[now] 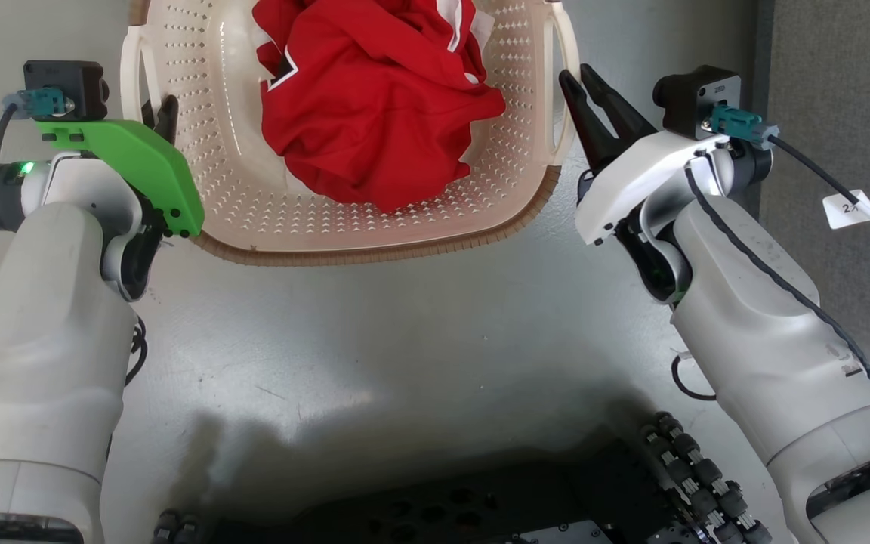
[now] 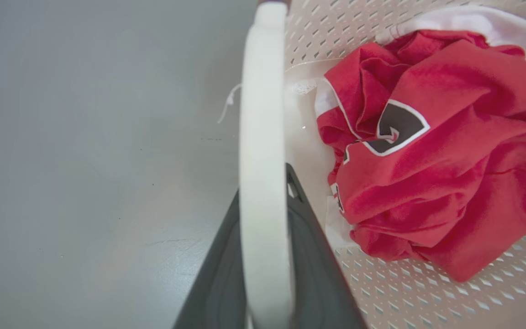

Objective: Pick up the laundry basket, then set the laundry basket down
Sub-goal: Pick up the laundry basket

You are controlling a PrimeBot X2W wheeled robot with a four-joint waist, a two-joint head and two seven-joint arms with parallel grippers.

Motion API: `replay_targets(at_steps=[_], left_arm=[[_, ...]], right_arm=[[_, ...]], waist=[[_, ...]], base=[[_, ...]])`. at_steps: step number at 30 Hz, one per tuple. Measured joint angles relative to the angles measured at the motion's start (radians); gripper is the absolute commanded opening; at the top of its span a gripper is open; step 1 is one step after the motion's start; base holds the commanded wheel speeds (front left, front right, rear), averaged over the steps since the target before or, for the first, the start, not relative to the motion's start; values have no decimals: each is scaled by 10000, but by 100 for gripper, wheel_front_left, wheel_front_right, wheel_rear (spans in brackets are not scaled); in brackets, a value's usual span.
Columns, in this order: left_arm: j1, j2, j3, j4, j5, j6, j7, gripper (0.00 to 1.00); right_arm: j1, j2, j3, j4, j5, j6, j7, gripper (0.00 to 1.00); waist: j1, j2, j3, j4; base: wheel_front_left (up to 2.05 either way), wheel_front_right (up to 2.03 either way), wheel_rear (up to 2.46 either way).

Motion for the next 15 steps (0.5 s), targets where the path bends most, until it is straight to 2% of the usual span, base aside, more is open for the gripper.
replay_targets(at_steps=[15], left_arm=[[-374, -320, -385, 1384, -531, -58, -36, 0]], right_arm=[[-550, 21, 364, 1325, 575, 232, 88, 0]], waist=[[0, 0, -399, 57]], base=[[0, 0, 0]])
